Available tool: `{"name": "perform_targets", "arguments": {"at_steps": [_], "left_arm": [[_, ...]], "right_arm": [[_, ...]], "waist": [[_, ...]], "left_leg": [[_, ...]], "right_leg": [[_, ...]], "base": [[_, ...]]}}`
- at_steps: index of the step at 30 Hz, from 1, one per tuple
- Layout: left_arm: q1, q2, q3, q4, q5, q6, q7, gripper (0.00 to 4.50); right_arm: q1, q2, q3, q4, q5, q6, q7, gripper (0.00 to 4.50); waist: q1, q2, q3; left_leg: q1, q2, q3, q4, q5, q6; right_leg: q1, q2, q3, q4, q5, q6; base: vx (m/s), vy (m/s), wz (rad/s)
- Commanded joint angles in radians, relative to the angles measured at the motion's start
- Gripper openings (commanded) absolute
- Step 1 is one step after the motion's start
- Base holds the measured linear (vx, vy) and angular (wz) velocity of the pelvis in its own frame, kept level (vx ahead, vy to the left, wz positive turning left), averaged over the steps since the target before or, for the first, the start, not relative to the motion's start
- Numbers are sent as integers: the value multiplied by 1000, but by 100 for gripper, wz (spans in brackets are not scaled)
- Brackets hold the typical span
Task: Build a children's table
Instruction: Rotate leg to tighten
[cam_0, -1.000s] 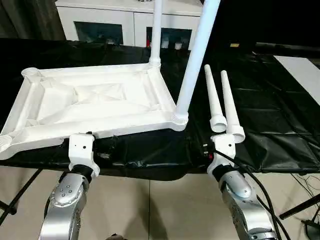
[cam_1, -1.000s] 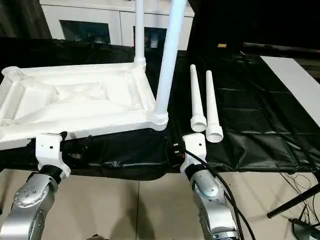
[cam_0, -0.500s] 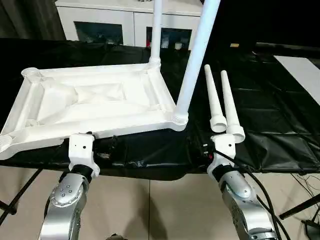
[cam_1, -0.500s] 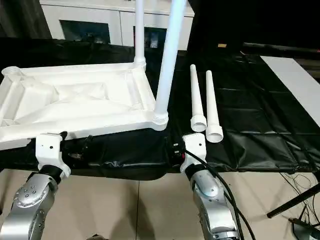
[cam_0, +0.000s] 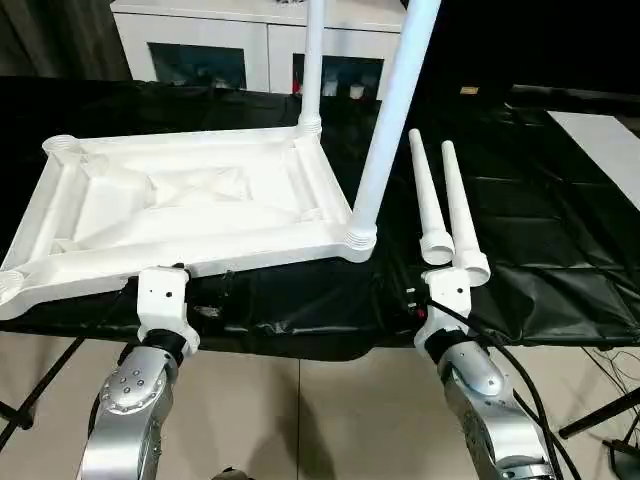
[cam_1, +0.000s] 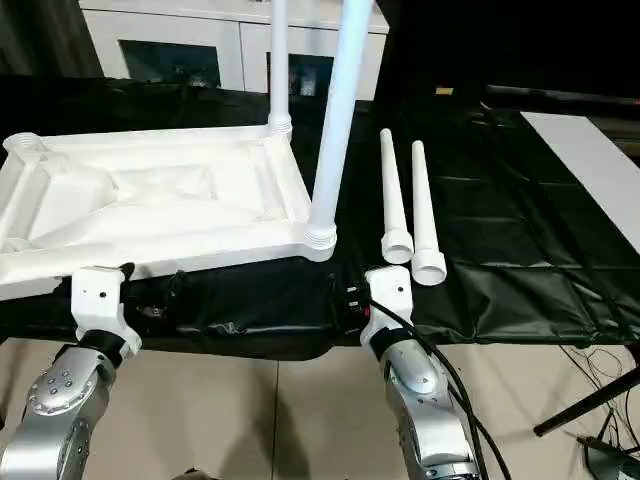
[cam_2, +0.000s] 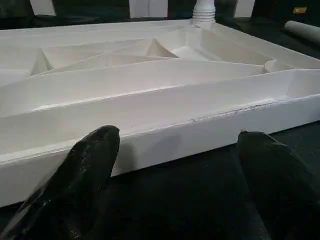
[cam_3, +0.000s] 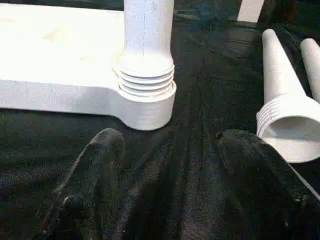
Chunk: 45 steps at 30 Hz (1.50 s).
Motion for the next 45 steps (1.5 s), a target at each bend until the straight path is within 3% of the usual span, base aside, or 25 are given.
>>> {"name": "perform_targets", "arguments": {"at_steps": [1, 45], "left_arm": [[-1, 3, -9, 5, -2, -2, -5, 419], [-1, 3, -9, 5, -2, -2, -5, 419]], "right_arm": [[-8, -2, -9, 4, 8, 6, -1, 332], [-8, -2, -9, 4, 8, 6, -1, 332]], "waist": [[0, 15, -41], [0, 14, -41]], "left_leg": [[16, 24, -14, -91, -396, -27], [17, 24, -13, -90, -395, -26]], "right_leg": [[22, -62, 49, -100, -308, -87], [21, -62, 49, -101, -309, -86]], "base": [[0, 0, 0], [0, 0, 0]]}}
